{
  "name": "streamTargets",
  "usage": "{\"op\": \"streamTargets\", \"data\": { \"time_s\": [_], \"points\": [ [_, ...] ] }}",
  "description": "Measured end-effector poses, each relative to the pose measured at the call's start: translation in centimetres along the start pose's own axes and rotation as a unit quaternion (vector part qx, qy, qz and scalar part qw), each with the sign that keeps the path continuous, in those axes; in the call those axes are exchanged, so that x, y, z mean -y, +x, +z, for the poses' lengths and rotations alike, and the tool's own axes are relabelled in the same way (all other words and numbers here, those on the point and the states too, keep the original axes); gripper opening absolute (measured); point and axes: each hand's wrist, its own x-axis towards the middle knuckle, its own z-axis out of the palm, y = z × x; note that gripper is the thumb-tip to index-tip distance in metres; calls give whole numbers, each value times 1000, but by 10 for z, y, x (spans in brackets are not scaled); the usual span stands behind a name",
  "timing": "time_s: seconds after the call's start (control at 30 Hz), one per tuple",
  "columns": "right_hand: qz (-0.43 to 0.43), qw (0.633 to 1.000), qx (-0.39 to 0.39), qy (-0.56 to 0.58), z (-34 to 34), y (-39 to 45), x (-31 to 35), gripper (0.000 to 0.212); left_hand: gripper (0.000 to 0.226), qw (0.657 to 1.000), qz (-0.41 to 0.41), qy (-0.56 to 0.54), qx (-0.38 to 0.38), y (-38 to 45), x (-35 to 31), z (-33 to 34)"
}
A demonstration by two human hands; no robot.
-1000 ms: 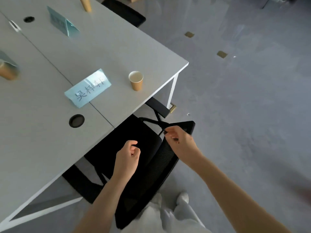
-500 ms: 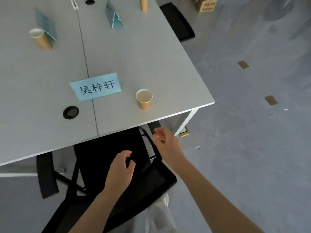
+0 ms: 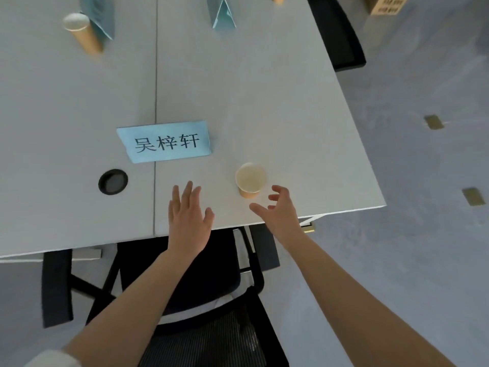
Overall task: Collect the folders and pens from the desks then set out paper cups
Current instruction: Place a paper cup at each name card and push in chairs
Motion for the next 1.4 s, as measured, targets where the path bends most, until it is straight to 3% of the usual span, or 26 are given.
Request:
{"op": "streamTargets", "data": {
  "time_s": [0.2, 0.33, 0.53, 0.9, 1.17, 1.4],
  "points": [
    [-65, 997, -29, -39, 19, 49, -6, 87, 72, 994, -26, 107, 8, 63, 31, 30],
    [-89, 994, -64, -31, 31, 67, -3, 75, 73, 985, -17, 170, -7, 70, 38, 39],
    [-104, 991, -80, 15, 56, 113, 42, 70, 75, 985, -15, 174, -12, 73, 41, 41],
    [-146, 987, -63, -24, 84, 154, 74, 67, 74, 986, -10, 163, -32, 72, 42, 42],
    [-112, 993, -23, -12, 78, 126, 63, 76, 76, 987, -1, 157, -25, 74, 47, 42],
    [-24, 999, -16, -28, 32, 50, 1, 41, 65, 993, 0, 114, 35, 76, 47, 25]
  ]
}}
